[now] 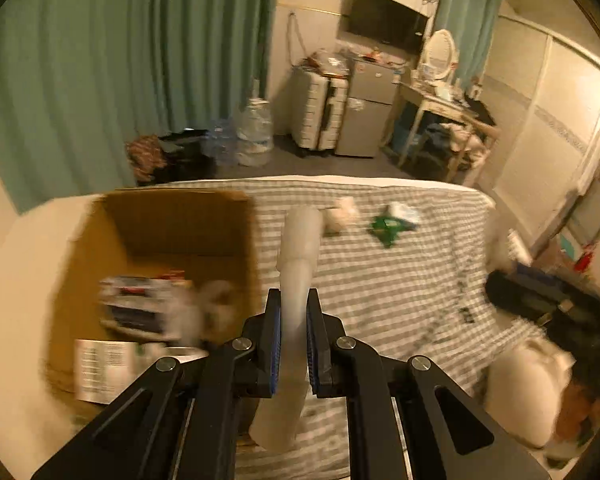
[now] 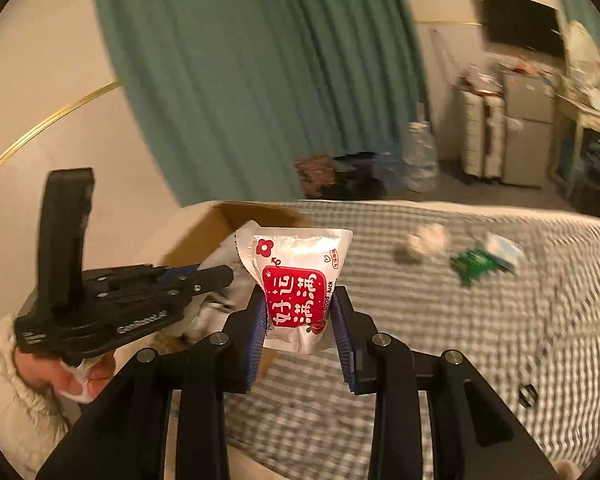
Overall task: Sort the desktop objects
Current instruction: 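Carry tube and sachet to the box and open both grippers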
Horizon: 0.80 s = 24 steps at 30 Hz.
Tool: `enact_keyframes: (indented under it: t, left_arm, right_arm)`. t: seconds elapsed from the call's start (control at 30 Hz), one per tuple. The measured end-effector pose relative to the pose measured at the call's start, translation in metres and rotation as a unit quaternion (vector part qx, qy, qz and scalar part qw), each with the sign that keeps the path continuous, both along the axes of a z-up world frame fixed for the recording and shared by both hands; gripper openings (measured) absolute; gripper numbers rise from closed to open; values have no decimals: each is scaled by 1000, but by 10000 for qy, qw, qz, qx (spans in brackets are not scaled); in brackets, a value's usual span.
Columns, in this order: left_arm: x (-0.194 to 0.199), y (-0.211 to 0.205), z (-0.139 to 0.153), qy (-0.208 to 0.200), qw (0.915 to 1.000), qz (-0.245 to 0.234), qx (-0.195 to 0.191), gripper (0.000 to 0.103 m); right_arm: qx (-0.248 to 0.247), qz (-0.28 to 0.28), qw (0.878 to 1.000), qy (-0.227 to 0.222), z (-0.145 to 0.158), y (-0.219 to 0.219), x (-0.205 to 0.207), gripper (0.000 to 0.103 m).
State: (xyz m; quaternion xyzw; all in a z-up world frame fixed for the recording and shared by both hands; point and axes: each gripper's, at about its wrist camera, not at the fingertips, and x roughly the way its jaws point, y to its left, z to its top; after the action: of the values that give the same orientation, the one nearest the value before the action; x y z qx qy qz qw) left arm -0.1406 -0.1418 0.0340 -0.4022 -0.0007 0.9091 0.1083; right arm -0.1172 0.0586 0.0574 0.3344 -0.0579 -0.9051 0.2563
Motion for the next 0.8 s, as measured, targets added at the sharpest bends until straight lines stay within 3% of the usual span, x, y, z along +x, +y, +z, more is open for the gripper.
enact_keyframes:
  t: [0.17, 0.3, 0.47, 0.5, 0.57, 0.63, 0.8]
  left_arm:
    - [-7, -63, -20, -55, 9987, 434, 251, 10]
    - [-15, -84, -49, -195, 9990, 372, 171, 10]
    - [-27, -120, -69, -280, 9976, 445, 443, 12]
    - [-27, -126, -70, -209, 9981, 457, 369, 15]
    - [-23, -134, -70, -49, 9987, 469, 214, 24]
    - [-22, -138, -70, -89, 9992, 353, 148, 63]
    - [-11, -126, -60, 135, 9995, 277, -10, 82]
  right_arm:
    - [38, 307, 9990, -318, -14, -67, -21, 31]
    - [55, 356, 9969, -699, -38, -108, -45, 31]
    - [290, 320, 9955, -849, -56, -153, -76, 37]
    - [370, 180, 9956, -839, -56, -159, -81, 39]
    - [338, -77, 9955, -886, -54, -165, -88, 56]
    - [150, -167, 9959, -874, -52, -163, -91, 66]
    - [221, -516, 9960, -693, -44, -139, -86, 68]
